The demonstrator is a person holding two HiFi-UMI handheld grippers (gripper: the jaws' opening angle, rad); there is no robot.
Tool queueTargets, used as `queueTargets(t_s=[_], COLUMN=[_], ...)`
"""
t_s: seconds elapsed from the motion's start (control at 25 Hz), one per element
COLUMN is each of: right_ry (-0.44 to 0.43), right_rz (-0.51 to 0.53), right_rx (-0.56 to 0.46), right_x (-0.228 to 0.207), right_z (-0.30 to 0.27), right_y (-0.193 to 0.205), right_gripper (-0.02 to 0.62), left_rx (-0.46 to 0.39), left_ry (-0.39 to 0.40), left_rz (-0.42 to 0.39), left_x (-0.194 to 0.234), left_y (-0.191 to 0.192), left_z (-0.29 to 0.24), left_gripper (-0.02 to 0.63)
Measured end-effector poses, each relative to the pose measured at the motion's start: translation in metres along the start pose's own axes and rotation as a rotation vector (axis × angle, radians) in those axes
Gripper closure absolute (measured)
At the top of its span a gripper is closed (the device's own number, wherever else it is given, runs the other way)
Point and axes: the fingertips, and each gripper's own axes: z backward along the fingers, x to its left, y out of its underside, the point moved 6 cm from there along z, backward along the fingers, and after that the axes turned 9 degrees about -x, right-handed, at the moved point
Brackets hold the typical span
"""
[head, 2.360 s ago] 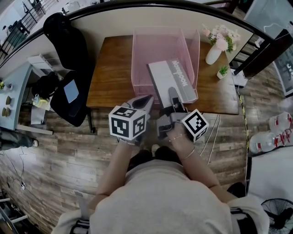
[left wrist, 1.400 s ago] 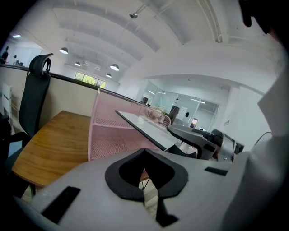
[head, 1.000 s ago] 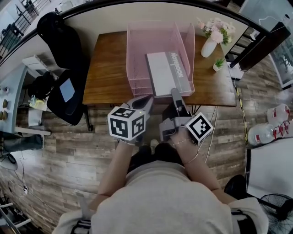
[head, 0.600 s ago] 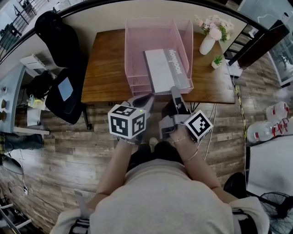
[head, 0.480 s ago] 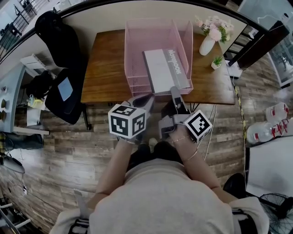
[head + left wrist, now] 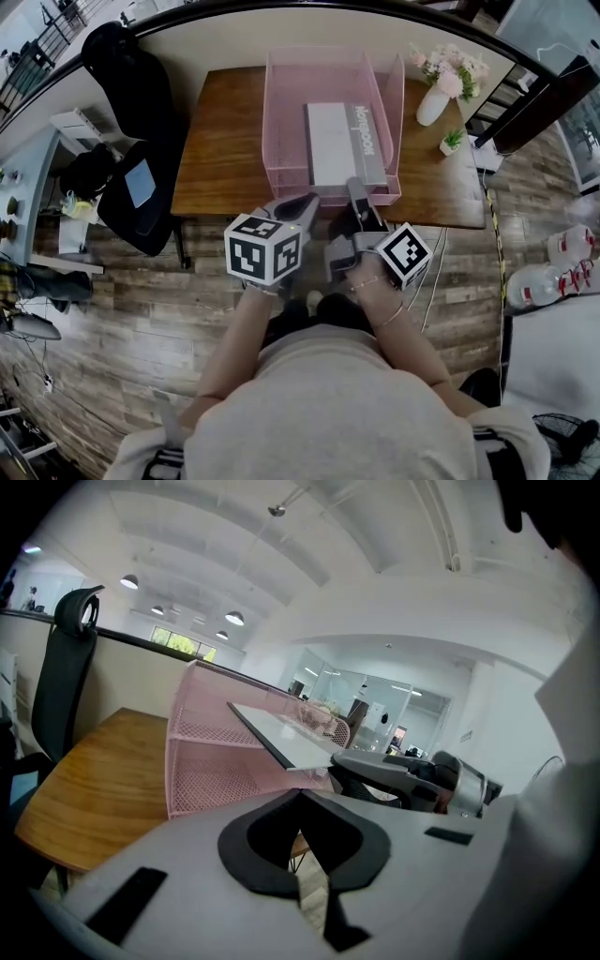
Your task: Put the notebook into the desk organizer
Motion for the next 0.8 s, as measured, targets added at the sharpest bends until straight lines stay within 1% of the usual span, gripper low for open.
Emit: queueTargets(t_s=[0.24, 0.36, 0.48, 0.64, 0.8], right_ry=[0.005, -0.012, -0.015, -0.014, -0.031], right_rz=[-0.025, -0.047, -0.064, -0.071, -0.069], right_rx=[0.029, 0.049, 0.067, 0.077, 0.084], right_x=[-0.004, -0.005, -0.003, -0.005, -0.005], right_z=[-0.015, -0.023, -0.028, -0.033, -0.039], right_y=[0.005, 0.009, 0.013, 0.014, 0.016], right_gripper=[0.581, 0.580, 0.561, 0.554, 0.554], left_rx=[-0.005, -0.009, -0.007, -0.005, -0.006], left_ry=[-0.018, -0.021, -0.021, -0.022, -0.025], left_rz=[0.001, 0.002, 0.000, -0.005, -0.003], left_x=[0.011, 0.016, 0.018, 0.020, 0.023], left_y=[-0.006, -0.010, -0.012, -0.014, -0.014], left_z=[-0.004, -0.007, -0.010, -0.011, -0.012], left_gripper=[0.603, 0.603, 0.603, 0.603, 0.603])
